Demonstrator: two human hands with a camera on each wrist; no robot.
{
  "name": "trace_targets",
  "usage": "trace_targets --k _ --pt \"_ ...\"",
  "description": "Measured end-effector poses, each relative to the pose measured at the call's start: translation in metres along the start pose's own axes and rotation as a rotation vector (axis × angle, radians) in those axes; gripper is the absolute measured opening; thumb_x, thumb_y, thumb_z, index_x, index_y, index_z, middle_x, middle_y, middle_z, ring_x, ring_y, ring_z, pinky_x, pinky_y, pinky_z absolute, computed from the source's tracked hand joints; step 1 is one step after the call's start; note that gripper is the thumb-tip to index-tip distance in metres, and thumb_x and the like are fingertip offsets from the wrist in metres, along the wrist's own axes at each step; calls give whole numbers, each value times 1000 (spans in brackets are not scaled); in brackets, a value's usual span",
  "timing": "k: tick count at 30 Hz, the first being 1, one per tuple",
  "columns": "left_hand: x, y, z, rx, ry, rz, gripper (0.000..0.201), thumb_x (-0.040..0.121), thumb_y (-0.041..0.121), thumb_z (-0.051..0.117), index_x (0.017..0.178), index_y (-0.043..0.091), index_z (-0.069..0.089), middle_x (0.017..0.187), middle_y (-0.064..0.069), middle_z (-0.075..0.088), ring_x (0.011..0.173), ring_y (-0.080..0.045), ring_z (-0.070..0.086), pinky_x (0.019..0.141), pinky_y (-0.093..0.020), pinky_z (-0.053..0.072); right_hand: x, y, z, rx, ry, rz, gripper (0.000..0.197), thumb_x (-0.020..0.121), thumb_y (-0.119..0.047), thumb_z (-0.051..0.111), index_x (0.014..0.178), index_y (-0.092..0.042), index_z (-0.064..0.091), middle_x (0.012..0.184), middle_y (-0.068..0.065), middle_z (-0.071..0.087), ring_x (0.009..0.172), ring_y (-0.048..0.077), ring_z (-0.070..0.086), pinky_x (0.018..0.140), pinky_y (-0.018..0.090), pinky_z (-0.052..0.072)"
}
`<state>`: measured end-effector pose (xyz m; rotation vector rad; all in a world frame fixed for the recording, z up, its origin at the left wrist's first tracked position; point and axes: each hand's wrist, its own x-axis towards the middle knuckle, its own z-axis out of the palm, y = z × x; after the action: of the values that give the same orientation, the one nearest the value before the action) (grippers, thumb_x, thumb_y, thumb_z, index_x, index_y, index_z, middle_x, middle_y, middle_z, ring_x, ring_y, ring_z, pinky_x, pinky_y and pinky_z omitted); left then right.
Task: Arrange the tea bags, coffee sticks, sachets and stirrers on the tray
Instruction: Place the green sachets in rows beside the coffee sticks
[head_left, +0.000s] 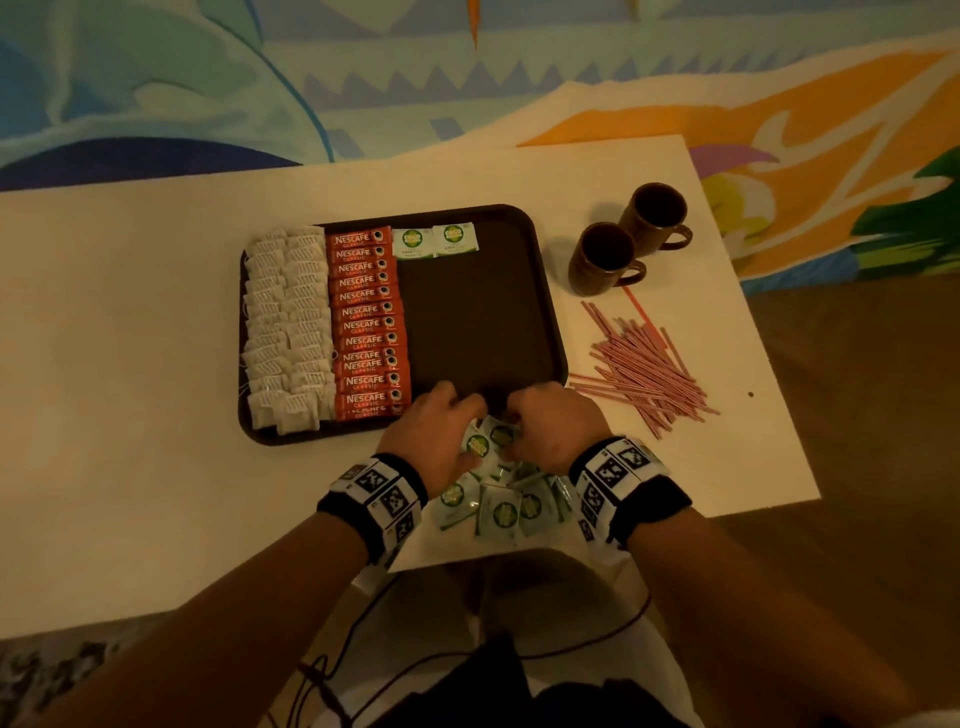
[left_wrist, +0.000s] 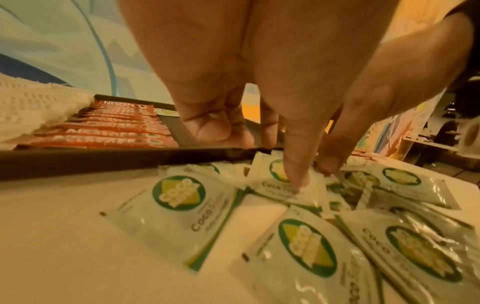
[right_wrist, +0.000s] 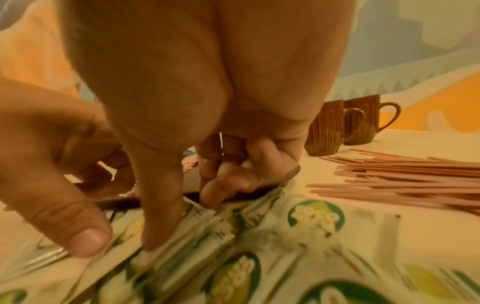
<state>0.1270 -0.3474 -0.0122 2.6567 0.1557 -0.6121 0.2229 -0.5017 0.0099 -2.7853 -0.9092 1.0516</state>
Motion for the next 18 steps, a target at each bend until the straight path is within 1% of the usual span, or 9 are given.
trace_targets --k 3,6,9,12,14,16,18 --pt "-2 4 6 41 26 2 53 85 34 77 130 29 49 126 -3 39 111 -25 51 86 -42 56 -3 2 5 33 47 -11 32 85 -34 76 113 -22 67 113 4 64 100 26 65 80 39 56" --pt "-3 6 7 51 42 -20 51 86 34 77 128 26 51 130 -4 37 113 -24 50 86 -39 56 -6 4 11 67 103 -16 34 85 -34 76 115 -22 66 114 3 59 101 27 63 80 39 55" --pt "-3 6 8 27 45 -40 45 86 35 77 123 25 54 132 -3 36 114 -23 49 89 -40 54 -7 9 12 140 107 -15 27 84 -32 78 107 -23 66 113 2 57 99 25 62 83 41 56" --pt "-1 4 5 -19 49 -50 34 88 33 75 116 24 57 129 -2 40 113 -22 49 93 -41 53 -6 15 10 177 113 -25 17 87 -28 75 101 -24 67 111 2 58 101 24 62 83 39 55" --pt "1 3 3 -44 52 -56 29 90 32 73 113 24 58 126 0 43 111 -21 51 92 -41 52 -5 16 8 165 130 -32 22 86 -32 76 104 -23 67 112 2 57 101 24 62 83 39 55" --pt "2 2 2 -52 52 -67 27 91 31 72 113 25 58 124 0 45 110 -21 52 91 -41 52 -4 14 9 126 133 -41 35 82 -39 79 111 -23 67 113 1 56 102 22 59 83 39 54" --pt "3 2 2 -54 56 -69 26 91 31 72 113 25 58 122 1 46 109 -20 52 90 -41 52 -3 10 11 74 139 -51 43 80 -41 81 116 -22 66 115 1 55 105 22 57 82 39 54"
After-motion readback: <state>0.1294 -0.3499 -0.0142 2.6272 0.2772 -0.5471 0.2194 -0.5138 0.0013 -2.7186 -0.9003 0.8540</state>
